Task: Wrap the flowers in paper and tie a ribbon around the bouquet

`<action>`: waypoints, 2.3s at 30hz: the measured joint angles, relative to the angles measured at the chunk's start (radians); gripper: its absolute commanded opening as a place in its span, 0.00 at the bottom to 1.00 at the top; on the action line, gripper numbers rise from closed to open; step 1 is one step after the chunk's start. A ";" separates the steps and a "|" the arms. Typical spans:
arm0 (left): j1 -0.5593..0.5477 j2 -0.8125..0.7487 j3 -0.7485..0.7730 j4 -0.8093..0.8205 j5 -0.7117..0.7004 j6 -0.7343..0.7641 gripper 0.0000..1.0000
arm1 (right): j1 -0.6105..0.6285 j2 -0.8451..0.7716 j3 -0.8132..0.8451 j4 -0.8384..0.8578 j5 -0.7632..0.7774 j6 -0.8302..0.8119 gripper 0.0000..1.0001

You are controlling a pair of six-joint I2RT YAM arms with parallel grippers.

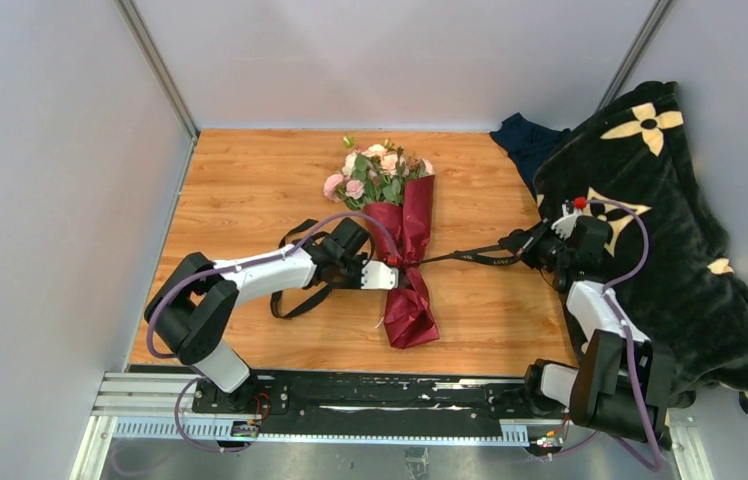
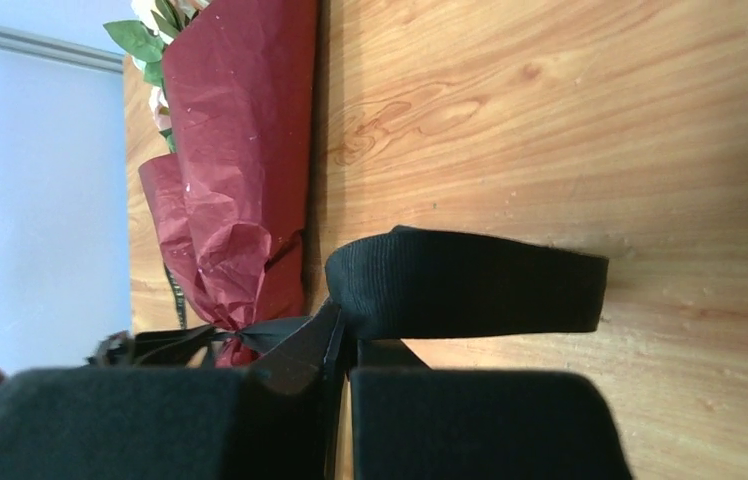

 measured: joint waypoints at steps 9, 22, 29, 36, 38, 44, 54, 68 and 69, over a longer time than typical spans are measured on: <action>0.014 -0.010 0.545 -0.542 0.247 -0.333 0.00 | 0.319 -0.008 0.265 -0.311 0.187 -0.232 0.47; -0.102 -0.012 0.720 -0.710 0.426 -0.423 0.00 | 0.612 -0.378 0.294 -0.655 0.326 -0.423 0.72; -0.102 0.020 0.722 -0.670 0.487 -0.503 0.02 | 0.824 -0.492 -0.134 0.059 0.143 -0.455 0.75; -0.102 0.104 0.743 -0.636 0.538 -0.541 0.02 | 0.849 -0.405 -0.195 0.285 0.106 -0.537 0.56; -0.102 0.104 0.743 -0.636 0.546 -0.543 0.03 | 0.849 -0.380 -0.195 0.332 0.106 -0.549 0.54; -0.102 0.104 0.741 -0.625 0.571 -0.545 0.03 | 0.851 -0.230 -0.197 0.474 0.072 -0.555 0.46; -0.096 0.104 0.729 -0.618 0.581 -0.545 0.03 | 0.869 -0.124 -0.200 0.583 0.013 -0.582 0.26; -0.096 0.092 0.712 -0.615 0.603 -0.537 0.51 | 0.882 -0.129 -0.200 0.576 0.055 -0.612 0.00; -0.093 0.085 0.706 -0.615 0.603 -0.529 0.54 | 0.882 -0.140 -0.200 0.571 0.067 -0.614 0.00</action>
